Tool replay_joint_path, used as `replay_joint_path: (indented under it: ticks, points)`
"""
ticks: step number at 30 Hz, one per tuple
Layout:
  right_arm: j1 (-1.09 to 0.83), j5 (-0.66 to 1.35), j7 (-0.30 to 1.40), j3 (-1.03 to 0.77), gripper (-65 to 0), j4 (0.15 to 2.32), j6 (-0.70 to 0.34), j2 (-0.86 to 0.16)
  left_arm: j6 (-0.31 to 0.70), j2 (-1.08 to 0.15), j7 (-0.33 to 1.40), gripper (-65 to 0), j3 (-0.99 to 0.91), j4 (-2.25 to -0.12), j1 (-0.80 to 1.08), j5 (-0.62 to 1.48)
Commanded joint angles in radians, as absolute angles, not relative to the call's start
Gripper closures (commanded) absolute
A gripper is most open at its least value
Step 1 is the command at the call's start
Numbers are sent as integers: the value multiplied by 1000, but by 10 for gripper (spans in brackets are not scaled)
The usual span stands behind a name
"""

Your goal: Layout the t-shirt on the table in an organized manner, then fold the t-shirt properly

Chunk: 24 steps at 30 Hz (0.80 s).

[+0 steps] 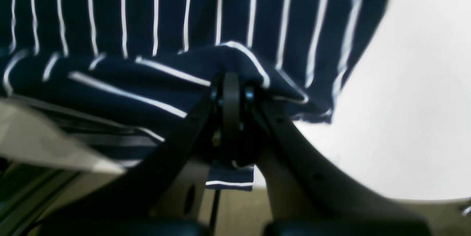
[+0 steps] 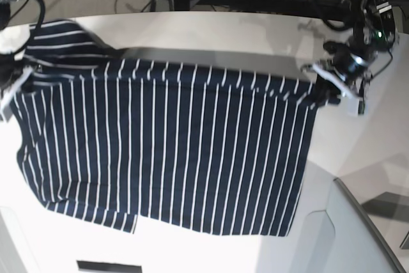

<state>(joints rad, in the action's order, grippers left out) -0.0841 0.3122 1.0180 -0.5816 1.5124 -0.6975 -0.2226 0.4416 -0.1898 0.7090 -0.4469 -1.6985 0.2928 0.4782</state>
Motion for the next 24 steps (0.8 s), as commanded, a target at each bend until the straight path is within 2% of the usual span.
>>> replay_joint_path:
  ticks: [1,5,10,24]
  points:
    - [-48,320,1012,-573,-2,1511,-698,-255,437,-202,694,0,-449,-1713,269,487]
    - [28,321,1015,-518,-2,1442,-644,-282,435,-203,694,0,-415,-1692,194,446]
    - [139,321,1012,-464,-2,1340,-636,-300,435,-199,694,0,-340,-1601,107,315]
    - [332,320,823,-364,-2,1044,-590,-349,435,-202,691,0,-323,-1414,-87,302]
